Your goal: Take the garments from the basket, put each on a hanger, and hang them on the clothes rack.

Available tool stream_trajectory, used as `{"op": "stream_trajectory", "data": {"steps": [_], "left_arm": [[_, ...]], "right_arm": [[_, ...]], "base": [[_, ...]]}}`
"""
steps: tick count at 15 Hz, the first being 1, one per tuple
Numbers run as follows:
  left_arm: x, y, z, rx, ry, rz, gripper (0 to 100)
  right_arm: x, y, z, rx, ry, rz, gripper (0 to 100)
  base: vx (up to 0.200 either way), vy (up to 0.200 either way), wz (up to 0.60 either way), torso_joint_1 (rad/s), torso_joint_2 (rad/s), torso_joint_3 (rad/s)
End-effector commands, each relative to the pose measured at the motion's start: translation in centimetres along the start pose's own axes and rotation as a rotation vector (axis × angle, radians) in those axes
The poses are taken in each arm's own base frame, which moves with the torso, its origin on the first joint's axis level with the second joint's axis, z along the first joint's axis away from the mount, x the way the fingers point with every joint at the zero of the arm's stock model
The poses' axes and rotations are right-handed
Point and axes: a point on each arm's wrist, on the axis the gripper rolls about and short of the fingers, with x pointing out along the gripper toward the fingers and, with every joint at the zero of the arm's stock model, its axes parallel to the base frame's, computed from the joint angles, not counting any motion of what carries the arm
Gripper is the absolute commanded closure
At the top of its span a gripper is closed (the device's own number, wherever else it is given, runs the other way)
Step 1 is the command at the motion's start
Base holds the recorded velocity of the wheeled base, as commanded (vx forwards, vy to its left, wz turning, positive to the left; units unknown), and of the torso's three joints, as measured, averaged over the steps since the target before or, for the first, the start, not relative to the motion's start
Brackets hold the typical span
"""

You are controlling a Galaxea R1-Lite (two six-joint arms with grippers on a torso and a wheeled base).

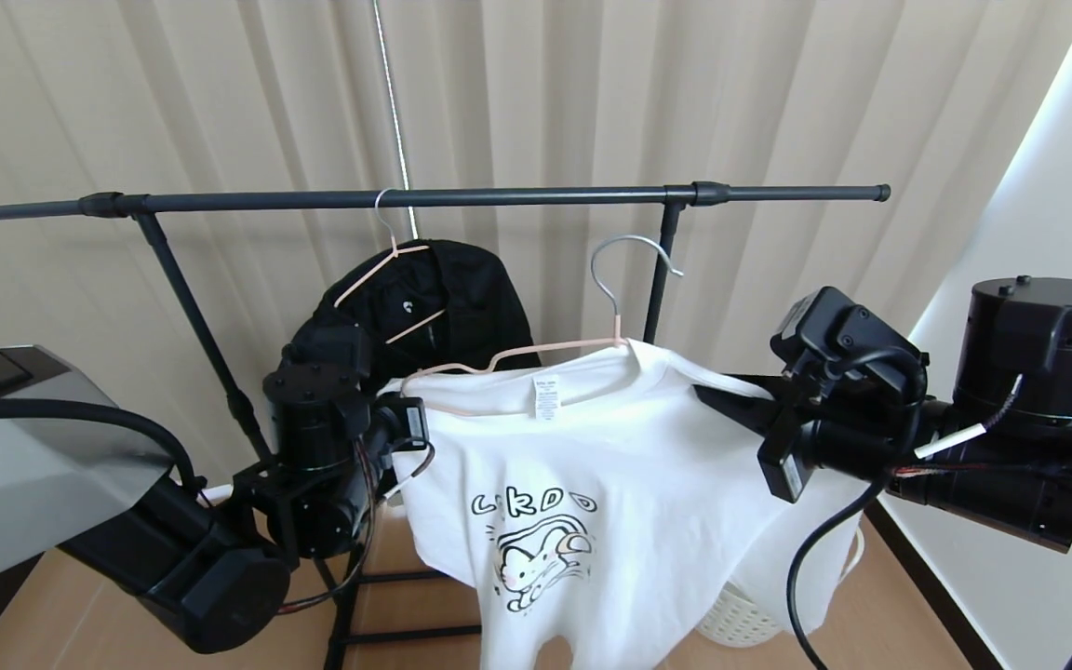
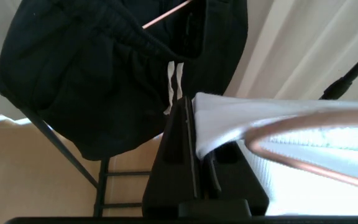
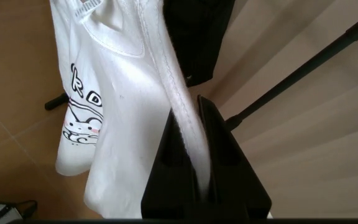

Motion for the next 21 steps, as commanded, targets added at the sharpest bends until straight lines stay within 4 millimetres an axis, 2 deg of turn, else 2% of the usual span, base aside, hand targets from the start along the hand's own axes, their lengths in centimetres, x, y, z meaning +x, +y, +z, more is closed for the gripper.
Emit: {"op": "stream_trajectory", "data": {"steps": [1, 9, 12, 15, 17, 20, 21], "left_arm": [[0.3, 0.4, -0.1, -0.002, 0.002, 0.007, 100], [0.4, 0.6, 0.7, -0.013, -0.014, -0.011, 100], [0.6, 1.1, 0.9, -0.013, -0.019, 0.004, 100], [0.8, 1.4, 1.1, -0.011, -0.026, -0.002, 100], [0.3, 1.2, 1.6, -0.015, -0.036, -0.013, 100], [-2.1, -0.1, 2.3, 0.027, -0.051, -0.081, 100], [-2.3, -0.3, 2.4, 0.038, -0.056, -0.088, 100]], "right_arm": [[-0.2, -0.2, 0.1, 0.001, -0.004, -0.011, 100], [-1.1, 0.0, -0.7, -0.037, 0.01, 0.002, 100], [-1.5, -0.9, -1.0, -0.059, 0.012, -0.015, 100], [-2.1, -0.8, -1.6, -0.062, 0.016, 0.006, 100], [-1.8, -0.7, -1.8, -0.061, 0.024, 0.01, 100], [-1.0, -0.6, -2.0, -0.052, 0.03, 0.016, 100], [-1.0, -0.6, -2.0, -0.046, 0.02, 0.012, 100]], "base": [[0.0, 0.0, 0.0, 0.0, 0.0, 0.0], [0.0, 0.0, 0.0, 0.0, 0.0, 0.0], [0.0, 0.0, 0.0, 0.0, 0.0, 0.0], [0.0, 0.0, 0.0, 0.0, 0.0, 0.0], [0.0, 0.0, 0.0, 0.0, 0.0, 0.0], [0.0, 0.0, 0.0, 0.0, 0.0, 0.0], [0.0, 0.0, 0.0, 0.0, 0.0, 0.0]]}}
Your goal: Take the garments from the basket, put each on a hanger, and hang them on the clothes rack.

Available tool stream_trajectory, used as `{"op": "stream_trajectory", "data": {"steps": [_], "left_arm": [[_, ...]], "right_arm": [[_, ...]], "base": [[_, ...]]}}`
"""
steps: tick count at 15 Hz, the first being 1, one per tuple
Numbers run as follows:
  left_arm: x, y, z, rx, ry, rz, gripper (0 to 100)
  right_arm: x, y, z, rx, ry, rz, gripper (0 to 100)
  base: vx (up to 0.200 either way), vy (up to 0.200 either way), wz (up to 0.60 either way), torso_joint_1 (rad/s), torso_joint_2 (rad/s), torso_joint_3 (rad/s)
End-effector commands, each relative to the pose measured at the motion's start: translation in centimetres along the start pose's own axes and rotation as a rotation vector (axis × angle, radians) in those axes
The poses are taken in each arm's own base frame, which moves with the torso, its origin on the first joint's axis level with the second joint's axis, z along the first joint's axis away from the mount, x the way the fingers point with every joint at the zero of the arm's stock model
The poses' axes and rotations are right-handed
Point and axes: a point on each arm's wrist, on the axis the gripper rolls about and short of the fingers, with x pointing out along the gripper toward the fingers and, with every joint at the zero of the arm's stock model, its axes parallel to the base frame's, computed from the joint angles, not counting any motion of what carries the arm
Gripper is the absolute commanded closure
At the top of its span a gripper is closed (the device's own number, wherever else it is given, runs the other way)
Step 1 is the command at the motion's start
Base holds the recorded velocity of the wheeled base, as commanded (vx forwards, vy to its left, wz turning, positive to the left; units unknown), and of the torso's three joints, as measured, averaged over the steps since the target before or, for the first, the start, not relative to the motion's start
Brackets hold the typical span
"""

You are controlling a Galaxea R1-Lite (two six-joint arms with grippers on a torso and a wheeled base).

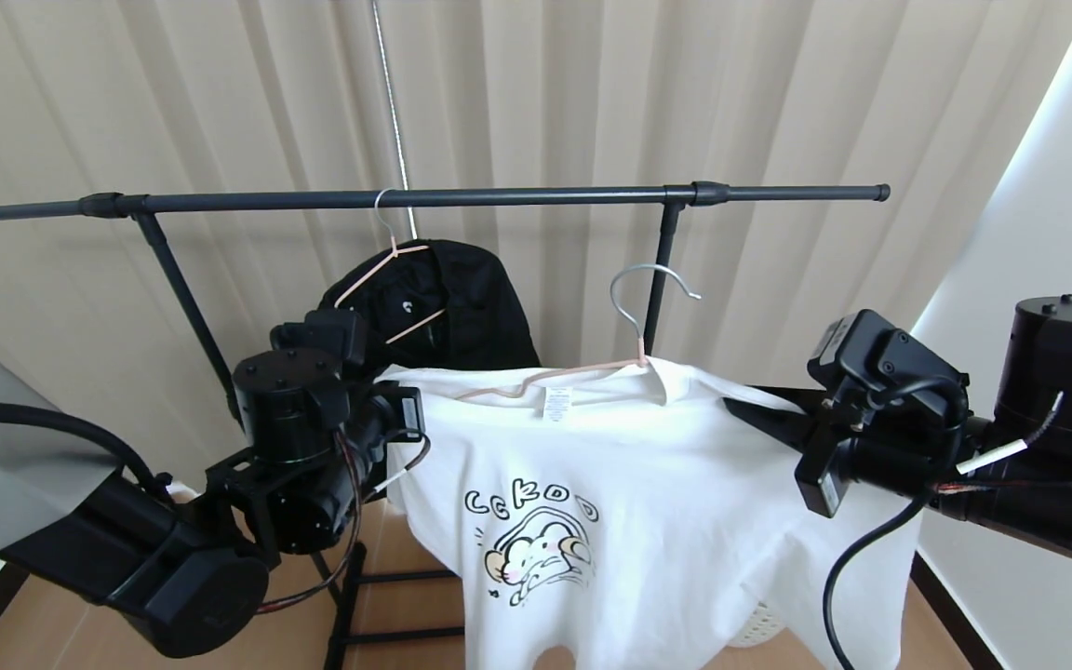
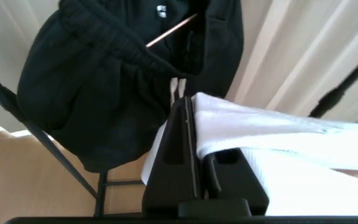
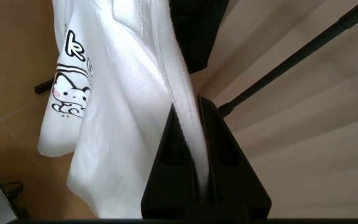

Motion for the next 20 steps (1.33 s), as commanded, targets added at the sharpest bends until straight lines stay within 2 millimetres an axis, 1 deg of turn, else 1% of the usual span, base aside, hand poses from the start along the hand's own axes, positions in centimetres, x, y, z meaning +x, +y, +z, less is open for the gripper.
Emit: {"op": "stream_trajectory", "data": {"steps": [1, 3, 4, 8, 9, 10, 11, 12, 14, 19, 20], "left_arm": [[-0.9, -0.6, 0.7, 0.031, -0.021, -0.032, 100], [-1.1, -0.8, 0.7, 0.109, -0.022, -0.037, 100], [-1.3, -0.9, 1.0, 0.132, -0.034, -0.041, 100], [-2.1, -1.8, 1.7, 0.236, -0.061, -0.067, 100], [-2.1, -1.9, 1.7, 0.244, -0.063, -0.07, 100], [-2.2, -2.2, 2.0, 0.268, -0.075, -0.075, 100], [-2.3, -2.2, 2.4, 0.266, -0.087, -0.074, 100], [-2.3, -2.3, 2.7, 0.267, -0.086, -0.076, 100], [-2.9, -2.5, 3.4, 0.271, -0.083, -0.091, 100], [-3.3, -3.5, 4.1, 0.268, -0.095, -0.124, 100], [-3.5, -3.7, 4.5, 0.266, -0.101, -0.129, 100]], "right_arm": [[0.6, 0.2, -0.5, 0.036, -0.007, -0.003, 100], [0.9, 0.4, -1.1, 0.08, -0.018, -0.012, 100], [1.1, 0.6, -1.5, 0.09, -0.014, -0.01, 100], [2.7, 1.2, -3.3, 0.148, -0.052, -0.044, 100], [2.8, 1.2, -3.4, 0.154, -0.056, -0.049, 100], [3.6, 1.3, -4.0, 0.161, -0.053, -0.075, 100], [3.7, 1.3, -3.9, 0.157, -0.064, -0.102, 100], [3.9, 1.5, -3.8, 0.157, -0.065, -0.096, 100], [4.1, 2.0, -4.0, 0.156, -0.057, -0.08, 100], [4.1, 2.0, -3.9, 0.157, -0.065, -0.096, 100], [4.1, 2.0, -4.0, 0.158, -0.062, -0.115, 100]], "base": [[0.0, 0.0, 0.0, 0.0, 0.0, 0.0], [0.0, 0.0, 0.0, 0.0, 0.0, 0.0], [0.0, 0.0, 0.0, 0.0, 0.0, 0.0], [0.0, 0.0, 0.0, 0.0, 0.0, 0.0], [0.0, 0.0, 0.0, 0.0, 0.0, 0.0], [0.0, 0.0, 0.0, 0.0, 0.0, 0.0], [0.0, 0.0, 0.0, 0.0, 0.0, 0.0], [0.0, 0.0, 0.0, 0.0, 0.0, 0.0], [0.0, 0.0, 0.0, 0.0, 0.0, 0.0], [0.0, 0.0, 0.0, 0.0, 0.0, 0.0], [0.0, 0.0, 0.0, 0.0, 0.0, 0.0]]}}
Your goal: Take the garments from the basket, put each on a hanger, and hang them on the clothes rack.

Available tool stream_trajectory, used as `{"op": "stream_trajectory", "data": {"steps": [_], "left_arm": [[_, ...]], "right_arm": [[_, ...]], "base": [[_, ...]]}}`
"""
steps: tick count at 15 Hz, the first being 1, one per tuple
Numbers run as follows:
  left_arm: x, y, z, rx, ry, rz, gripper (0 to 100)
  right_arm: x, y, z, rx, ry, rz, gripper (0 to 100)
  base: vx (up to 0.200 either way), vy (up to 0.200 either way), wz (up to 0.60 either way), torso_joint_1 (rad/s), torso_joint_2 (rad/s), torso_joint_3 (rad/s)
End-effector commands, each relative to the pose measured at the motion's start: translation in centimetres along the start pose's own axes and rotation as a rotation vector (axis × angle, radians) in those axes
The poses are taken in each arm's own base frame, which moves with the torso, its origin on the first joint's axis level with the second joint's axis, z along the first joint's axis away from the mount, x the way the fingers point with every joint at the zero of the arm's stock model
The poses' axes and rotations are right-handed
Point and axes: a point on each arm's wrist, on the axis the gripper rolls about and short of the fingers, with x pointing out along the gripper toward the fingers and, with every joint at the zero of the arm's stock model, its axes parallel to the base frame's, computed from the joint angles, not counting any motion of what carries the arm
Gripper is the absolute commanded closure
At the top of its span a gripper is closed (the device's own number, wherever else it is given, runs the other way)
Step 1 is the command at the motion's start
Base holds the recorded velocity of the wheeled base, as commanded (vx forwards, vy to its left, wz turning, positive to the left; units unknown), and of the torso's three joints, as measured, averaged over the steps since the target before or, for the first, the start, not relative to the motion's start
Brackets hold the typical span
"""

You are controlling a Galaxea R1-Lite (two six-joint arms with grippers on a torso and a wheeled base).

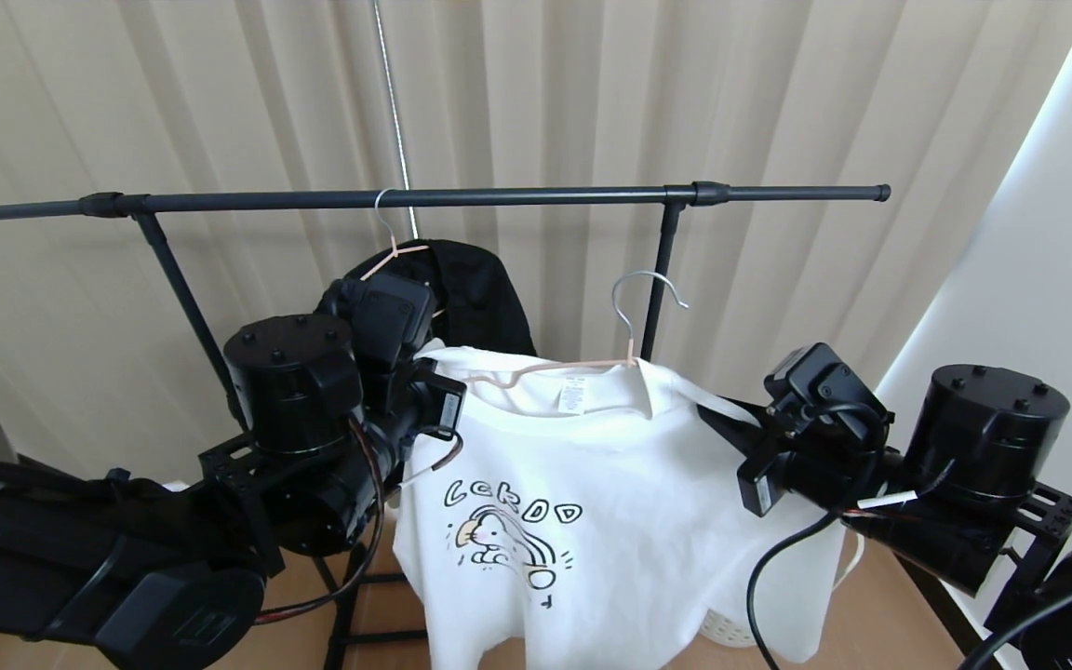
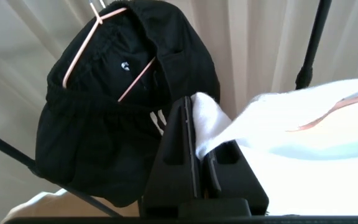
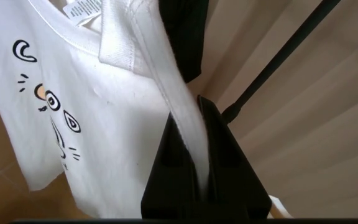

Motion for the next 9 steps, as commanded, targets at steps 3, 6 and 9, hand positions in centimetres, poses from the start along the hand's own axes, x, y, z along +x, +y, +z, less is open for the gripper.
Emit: {"op": "stream_trajectory", "data": {"steps": [3, 6, 9], "left_arm": [[-0.1, -0.4, 1.3, -0.013, -0.033, -0.014, 100], [-0.2, -1.4, 2.1, -0.011, -0.044, -0.044, 100], [-0.1, -1.9, 2.3, -0.006, -0.039, -0.058, 100]], "right_arm": [[0.5, 0.2, -0.5, -0.001, 0.002, 0.0, 100], [0.7, 0.2, -0.6, -0.001, -0.003, -0.001, 100], [0.5, 0.2, -0.4, 0.012, -0.011, -0.002, 100]], "base": [[0.0, 0.0, 0.0, 0.0, 0.0, 0.0], [0.0, 0.0, 0.0, 0.0, 0.0, 0.0], [0.0, 0.0, 0.0, 0.0, 0.0, 0.0]]}}
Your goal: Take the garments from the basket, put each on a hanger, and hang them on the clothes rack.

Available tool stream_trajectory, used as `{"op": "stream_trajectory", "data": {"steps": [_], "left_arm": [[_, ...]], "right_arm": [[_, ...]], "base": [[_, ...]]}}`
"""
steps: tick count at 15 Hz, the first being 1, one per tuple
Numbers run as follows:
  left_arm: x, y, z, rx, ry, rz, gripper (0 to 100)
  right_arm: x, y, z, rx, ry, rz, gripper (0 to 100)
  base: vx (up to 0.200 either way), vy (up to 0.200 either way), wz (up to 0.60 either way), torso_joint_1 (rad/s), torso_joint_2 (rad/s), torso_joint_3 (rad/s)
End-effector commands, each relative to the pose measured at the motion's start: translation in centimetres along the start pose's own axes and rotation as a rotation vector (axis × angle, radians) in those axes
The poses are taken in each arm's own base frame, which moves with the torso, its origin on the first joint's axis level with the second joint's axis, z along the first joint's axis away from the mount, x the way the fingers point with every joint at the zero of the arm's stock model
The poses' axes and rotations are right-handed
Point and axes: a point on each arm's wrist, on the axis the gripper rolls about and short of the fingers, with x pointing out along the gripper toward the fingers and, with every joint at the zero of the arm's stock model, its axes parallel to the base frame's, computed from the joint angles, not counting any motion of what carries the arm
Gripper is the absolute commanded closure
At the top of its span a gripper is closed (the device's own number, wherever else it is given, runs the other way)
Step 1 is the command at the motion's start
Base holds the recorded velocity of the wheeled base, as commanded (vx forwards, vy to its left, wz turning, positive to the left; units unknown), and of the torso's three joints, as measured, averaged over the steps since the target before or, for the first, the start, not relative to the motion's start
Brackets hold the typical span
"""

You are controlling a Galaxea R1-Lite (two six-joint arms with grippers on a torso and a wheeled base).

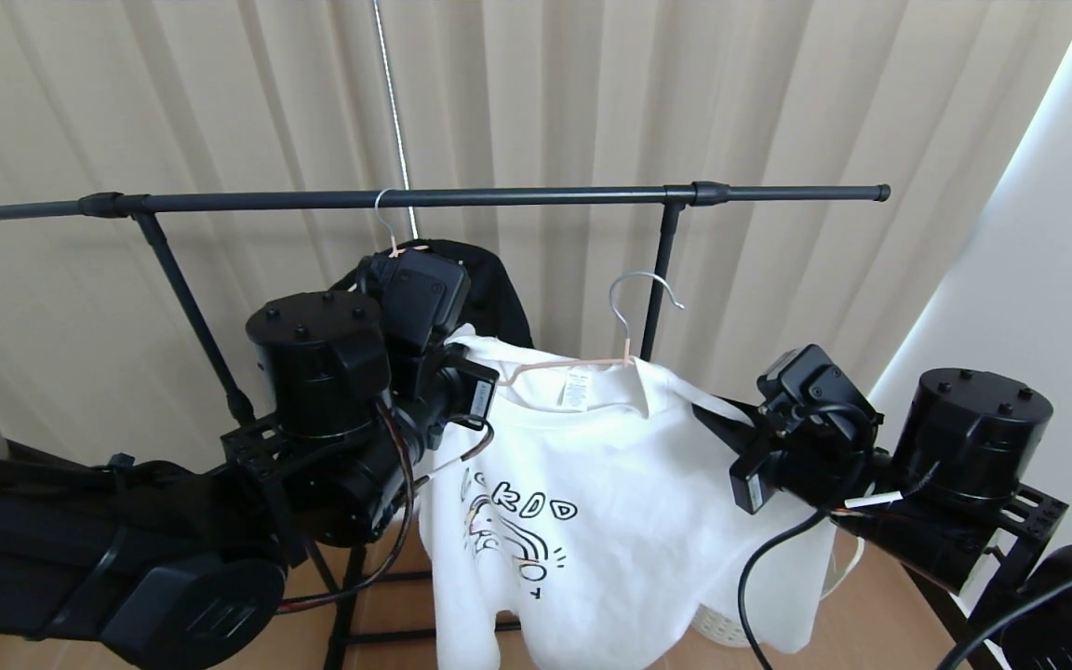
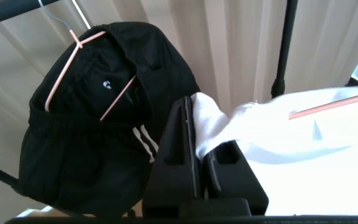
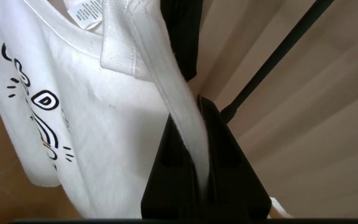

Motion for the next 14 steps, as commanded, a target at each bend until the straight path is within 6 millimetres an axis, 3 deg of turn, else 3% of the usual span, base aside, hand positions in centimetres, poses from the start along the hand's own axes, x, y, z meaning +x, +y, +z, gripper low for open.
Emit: {"op": "stream_trajectory", "data": {"steps": [1, 6, 14], "left_arm": [[0.2, -0.2, 0.3, -0.004, -0.008, -0.001, 100], [0.7, -0.2, 0.3, -0.005, -0.007, 0.006, 100], [-1.6, -2.1, 2.7, -0.009, -0.048, -0.087, 100]], "right_arm": [[-0.3, 0.1, -0.1, 0.005, 0.001, 0.01, 100], [-3.2, 0.5, 0.4, -0.012, -0.079, 0.152, 100], [0.2, 1.2, -1.2, -0.007, -0.036, 0.078, 100]], "base": [[0.0, 0.0, 0.0, 0.0, 0.0, 0.0], [0.0, 0.0, 0.0, 0.0, 0.0, 0.0], [0.0, 0.0, 0.0, 0.0, 0.0, 0.0]]}}
